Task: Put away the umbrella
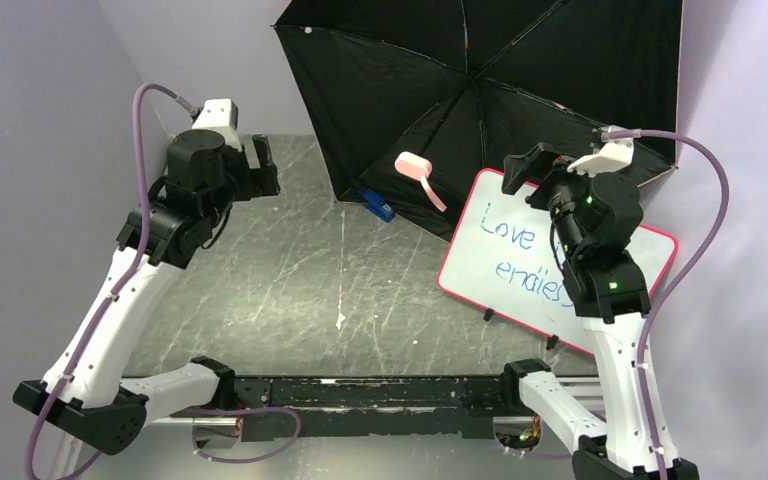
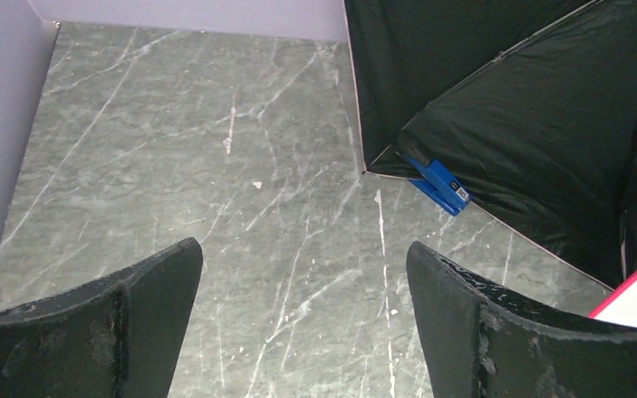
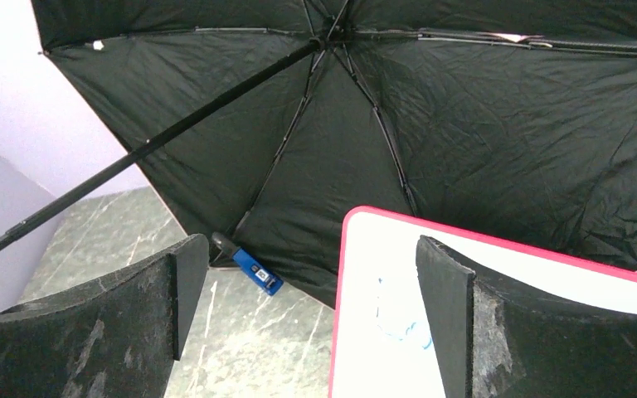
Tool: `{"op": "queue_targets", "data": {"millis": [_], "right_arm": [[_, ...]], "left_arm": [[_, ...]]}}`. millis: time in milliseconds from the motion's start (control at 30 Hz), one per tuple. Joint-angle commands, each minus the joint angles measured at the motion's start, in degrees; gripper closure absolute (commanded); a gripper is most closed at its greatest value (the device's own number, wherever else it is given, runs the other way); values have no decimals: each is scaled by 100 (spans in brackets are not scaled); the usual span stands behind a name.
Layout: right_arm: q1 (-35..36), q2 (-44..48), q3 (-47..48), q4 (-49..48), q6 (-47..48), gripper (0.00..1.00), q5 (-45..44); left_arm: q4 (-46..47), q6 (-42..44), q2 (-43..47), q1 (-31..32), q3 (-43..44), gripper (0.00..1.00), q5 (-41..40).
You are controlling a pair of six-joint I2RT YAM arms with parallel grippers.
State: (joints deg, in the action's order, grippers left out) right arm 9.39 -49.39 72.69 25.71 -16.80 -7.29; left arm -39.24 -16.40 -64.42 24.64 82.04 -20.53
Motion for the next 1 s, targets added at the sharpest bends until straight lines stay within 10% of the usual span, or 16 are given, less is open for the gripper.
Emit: {"op": "queue_targets", "data": {"millis": [0,967], "right_arm": [[-83,55,81,148,-1,0,357],[-121,-1275,515,319,-1944,0,1306]], "left_arm": [[41,30,-28,-87,214,3,468],[-10,-51,20,-126,41,4,652]]}}
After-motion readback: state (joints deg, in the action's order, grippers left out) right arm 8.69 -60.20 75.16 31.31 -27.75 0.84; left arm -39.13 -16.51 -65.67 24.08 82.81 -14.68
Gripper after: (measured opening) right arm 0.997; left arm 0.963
